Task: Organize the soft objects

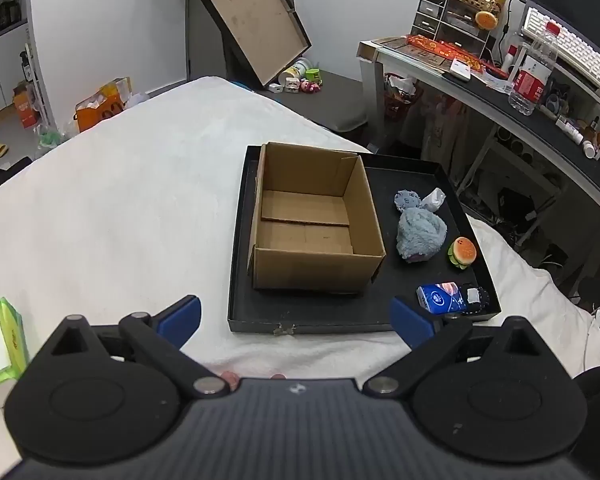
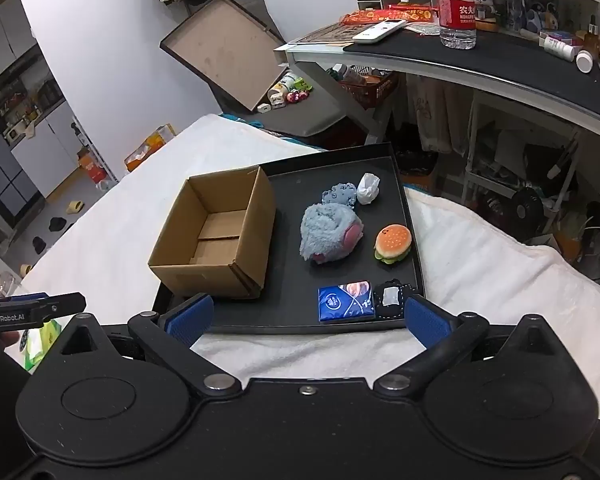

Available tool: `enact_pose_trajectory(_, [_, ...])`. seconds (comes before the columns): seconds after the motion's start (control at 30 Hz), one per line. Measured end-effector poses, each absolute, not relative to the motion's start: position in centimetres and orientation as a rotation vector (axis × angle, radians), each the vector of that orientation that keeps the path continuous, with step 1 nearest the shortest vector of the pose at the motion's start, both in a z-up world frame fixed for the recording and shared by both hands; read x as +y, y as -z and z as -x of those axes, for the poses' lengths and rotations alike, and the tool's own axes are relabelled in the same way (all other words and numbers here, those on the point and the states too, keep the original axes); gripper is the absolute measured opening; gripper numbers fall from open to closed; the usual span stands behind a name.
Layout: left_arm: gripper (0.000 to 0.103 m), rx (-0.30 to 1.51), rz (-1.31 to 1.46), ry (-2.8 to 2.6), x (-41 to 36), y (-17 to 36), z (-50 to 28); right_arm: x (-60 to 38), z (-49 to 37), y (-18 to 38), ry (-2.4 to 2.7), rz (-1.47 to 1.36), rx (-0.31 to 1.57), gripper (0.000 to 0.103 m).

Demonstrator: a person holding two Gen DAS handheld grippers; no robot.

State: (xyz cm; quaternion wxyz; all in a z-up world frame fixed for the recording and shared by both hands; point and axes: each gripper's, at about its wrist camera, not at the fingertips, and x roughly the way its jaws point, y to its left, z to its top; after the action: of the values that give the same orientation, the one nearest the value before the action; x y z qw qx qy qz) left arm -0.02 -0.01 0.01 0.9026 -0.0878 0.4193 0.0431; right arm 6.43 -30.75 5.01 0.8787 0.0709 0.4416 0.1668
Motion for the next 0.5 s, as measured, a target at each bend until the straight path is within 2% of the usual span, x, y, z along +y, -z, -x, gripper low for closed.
enact_pose_trajectory(0.5, [0.1, 0.856, 0.14, -0.079, -1.7, -0.3, 0.3, -30.5, -6.6, -5.0, -0.351, -0.16, 0.918, 0.103])
